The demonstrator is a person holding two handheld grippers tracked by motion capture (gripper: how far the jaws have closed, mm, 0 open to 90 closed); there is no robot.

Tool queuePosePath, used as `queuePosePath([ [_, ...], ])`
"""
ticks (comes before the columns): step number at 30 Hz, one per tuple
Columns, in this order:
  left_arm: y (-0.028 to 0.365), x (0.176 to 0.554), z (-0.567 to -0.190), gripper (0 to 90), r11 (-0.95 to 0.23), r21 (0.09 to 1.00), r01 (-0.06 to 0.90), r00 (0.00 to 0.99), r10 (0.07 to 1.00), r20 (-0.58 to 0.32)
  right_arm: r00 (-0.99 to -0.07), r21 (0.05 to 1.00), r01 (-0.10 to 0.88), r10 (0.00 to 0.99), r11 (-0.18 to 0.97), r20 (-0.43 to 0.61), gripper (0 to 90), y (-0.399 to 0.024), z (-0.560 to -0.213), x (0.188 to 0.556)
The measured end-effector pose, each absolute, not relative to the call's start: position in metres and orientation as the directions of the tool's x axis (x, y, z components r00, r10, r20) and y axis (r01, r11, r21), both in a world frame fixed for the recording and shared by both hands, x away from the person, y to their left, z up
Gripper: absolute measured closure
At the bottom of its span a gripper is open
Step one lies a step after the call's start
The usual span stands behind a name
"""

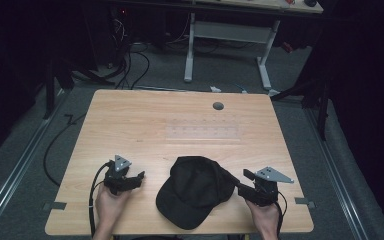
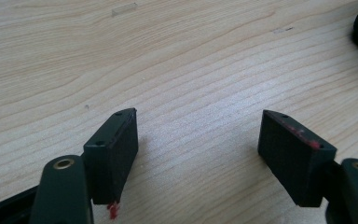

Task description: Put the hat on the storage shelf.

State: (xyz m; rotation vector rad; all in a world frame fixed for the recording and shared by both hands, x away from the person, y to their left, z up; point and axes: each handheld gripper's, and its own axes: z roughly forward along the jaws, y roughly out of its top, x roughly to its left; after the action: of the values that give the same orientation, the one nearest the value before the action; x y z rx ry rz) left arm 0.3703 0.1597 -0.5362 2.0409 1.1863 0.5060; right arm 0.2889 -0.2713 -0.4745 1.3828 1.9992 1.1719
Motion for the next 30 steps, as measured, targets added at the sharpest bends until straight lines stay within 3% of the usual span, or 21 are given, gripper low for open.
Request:
queuePosePath([
  [30, 0.16, 0.37, -0.536, 29.1, -0.323, 0.743, 0.587, 0.501, 0.865, -0.018, -0.532, 0.821, 0.521, 0.841, 0.233, 0.098, 39.7, -0.228, -0.459, 0.313],
])
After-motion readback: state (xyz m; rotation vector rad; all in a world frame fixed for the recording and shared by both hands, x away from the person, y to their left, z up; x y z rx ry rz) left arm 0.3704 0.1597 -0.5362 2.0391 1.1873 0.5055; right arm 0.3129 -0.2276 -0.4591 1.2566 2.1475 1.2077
